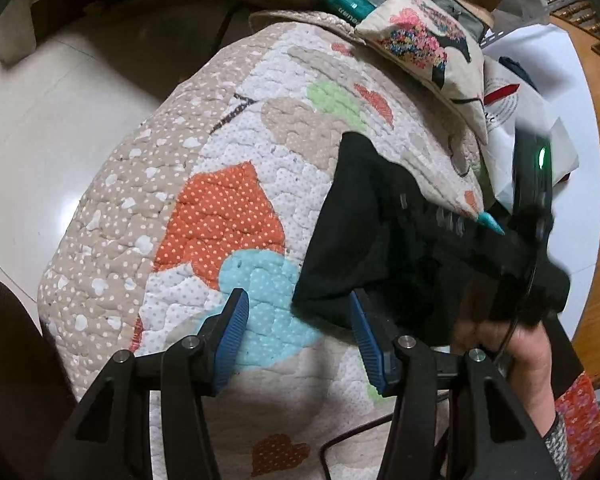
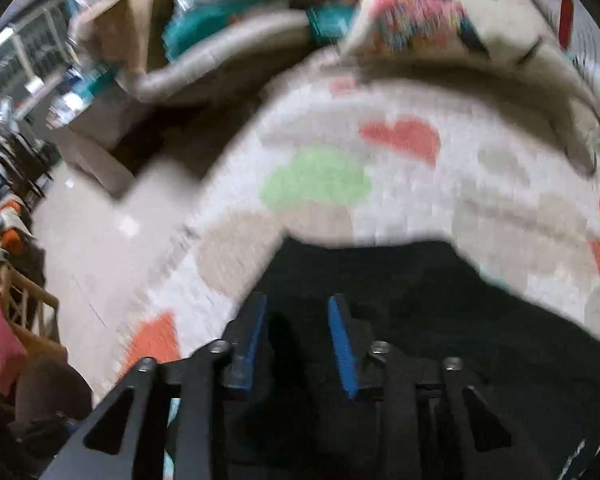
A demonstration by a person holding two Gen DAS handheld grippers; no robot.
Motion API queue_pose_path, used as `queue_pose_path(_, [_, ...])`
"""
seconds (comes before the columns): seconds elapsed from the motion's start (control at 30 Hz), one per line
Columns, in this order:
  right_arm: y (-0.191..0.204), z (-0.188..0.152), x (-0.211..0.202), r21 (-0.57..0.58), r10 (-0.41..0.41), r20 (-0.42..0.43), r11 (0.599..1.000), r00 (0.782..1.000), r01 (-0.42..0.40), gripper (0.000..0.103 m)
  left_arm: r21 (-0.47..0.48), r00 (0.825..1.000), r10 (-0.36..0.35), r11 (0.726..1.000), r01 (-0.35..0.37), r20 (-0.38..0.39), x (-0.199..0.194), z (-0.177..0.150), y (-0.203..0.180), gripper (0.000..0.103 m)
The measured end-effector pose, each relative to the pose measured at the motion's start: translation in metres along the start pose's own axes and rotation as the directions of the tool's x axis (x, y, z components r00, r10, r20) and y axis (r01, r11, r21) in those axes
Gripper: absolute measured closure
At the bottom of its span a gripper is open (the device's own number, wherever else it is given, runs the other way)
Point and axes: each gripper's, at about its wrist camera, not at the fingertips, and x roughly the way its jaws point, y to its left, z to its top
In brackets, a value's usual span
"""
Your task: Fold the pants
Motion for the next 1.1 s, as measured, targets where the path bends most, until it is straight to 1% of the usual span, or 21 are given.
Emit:
queue_pose_path(0.07, [-0.017,-0.010,-0.008,0.057,0.013,-0.041,0.998,0.999,-0.010,0.076,0.003,1.000,-0.011,1.000,0.011,0.018,-0.004,0.002,0.003,0.052])
queue_pose_path(0.13, [-0.038,-0.036,-0.027,0.123,0.032,-0.109,0.992,0.993,-0.019,0.076,-0.007,0.999,-0.019,1.000,0.019,0.028,-0.005,0.004,0.008,0.052])
queue_pose_path(0.17, [-0.045,-0.049,-0.035,0.137,0.011,-0.152,0.990,0.988,0.011,0.076,-0.019,0.999,-0.026,0.999,0.027,0.024,-0.004,0.004,0.010,0.052])
queue_pose_path(0.2, [-0.046,-0.065,-0.038,0.132,-0.038,-0.201,0.989,0.979,0.066,0.076,-0.038,0.999,-0.040,0.998,0.041,0.014,-0.001,0.005,0.013,0.052])
queue_pose_path(0.27, [-0.054,-0.088,-0.046,0.126,-0.110,-0.277,0.981,0.955,0.149,0.074,-0.068,0.998,-0.069,0.995,0.069,-0.006,0.003,0.004,0.016,0.052])
queue_pose_path(0.3, [-0.059,-0.097,-0.049,0.140,-0.112,-0.301,0.977,0.947,0.160,0.072,-0.071,0.997,-0.080,0.994,0.078,-0.012,0.005,0.004,0.016,0.052])
queue_pose_path(0.37, [-0.071,-0.110,-0.059,0.181,-0.102,-0.339,0.968,0.935,0.171,0.072,-0.057,0.997,-0.082,0.995,0.081,-0.015,0.008,0.004,0.012,0.052])
queue_pose_path(0.43, [-0.078,-0.109,-0.071,0.194,-0.117,-0.308,0.964,0.944,0.183,0.072,-0.040,0.997,-0.082,0.996,0.081,-0.015,0.012,0.006,0.008,0.052])
queue_pose_path(0.47, [-0.080,-0.104,-0.077,0.196,-0.123,-0.276,0.964,0.953,0.181,0.072,-0.031,0.996,-0.083,0.996,0.082,-0.015,0.014,0.008,0.005,0.052])
queue_pose_path(0.5, [-0.080,-0.094,-0.086,0.200,-0.112,-0.216,0.967,0.970,0.157,0.072,-0.022,0.997,-0.083,0.996,0.082,-0.013,0.017,0.010,0.003,0.052])
queue_pose_path(0.57, [-0.073,-0.075,-0.091,0.194,-0.100,-0.146,0.973,0.984,0.127,0.072,-0.006,0.997,-0.080,0.997,0.080,-0.005,0.021,0.013,-0.001,0.052])
queue_pose_path(0.63, [-0.054,-0.048,-0.088,0.133,-0.110,-0.061,0.984,0.992,0.117,0.072,0.008,0.997,-0.079,0.997,0.079,0.004,0.024,0.015,-0.001,0.052])
queue_pose_path(0.7, [-0.024,-0.021,-0.069,0.028,-0.145,-0.018,0.989,0.989,0.146,0.071,0.019,0.997,-0.080,0.997,0.079,0.008,0.025,0.015,0.003,0.052])
queue_pose_path(0.8, [0.002,0.002,-0.037,-0.067,-0.193,-0.019,0.979,0.981,0.192,0.065,0.027,0.996,-0.085,0.996,0.084,0.018,0.026,0.016,0.020,0.052])
queue_pose_path(0.87, [0.012,0.005,-0.020,-0.108,-0.231,-0.052,0.969,0.972,0.224,0.067,0.018,0.997,-0.077,0.997,0.077,0.024,0.026,0.019,0.033,0.052])
queue_pose_path(0.9, [0.015,0.003,-0.014,-0.107,-0.214,-0.093,0.973,0.972,0.204,0.072,0.010,0.997,-0.075,0.997,0.075,0.028,0.026,0.022,0.040,0.052])
queue_pose_path(0.93, [0.016,-0.002,-0.012,-0.115,-0.213,-0.118,0.973,0.970,0.200,0.089,-0.001,0.996,-0.080,0.997,0.080,0.032,0.026,0.025,0.046,0.052])
queue_pose_path(0.97, [0.017,-0.010,-0.010,-0.132,-0.226,-0.145,0.969,0.963,0.207,0.094,-0.013,0.995,-0.091,0.996,0.091,0.033,0.026,0.027,0.050,0.052])
queue_pose_path(1.0, [0.018,-0.025,-0.012,-0.156,-0.243,-0.179,0.964,0.953,0.217,0.094,-0.031,0.994,-0.109,0.993,0.110,0.031,0.027,0.029,0.054,0.052])
queue_pose_path(1.03, [0.017,-0.035,-0.012,-0.159,-0.242,-0.195,0.964,0.950,0.213,0.094,-0.041,0.992,-0.121,0.992,0.122,0.031,0.027,0.031,0.056,0.052])
queue_pose_path(1.1, [0.011,-0.062,-0.023,-0.130,-0.226,-0.244,0.971,0.943,0.200,0.094,-0.051,0.990,-0.137,0.989,0.138,0.031,0.027,0.032,0.058,0.052])
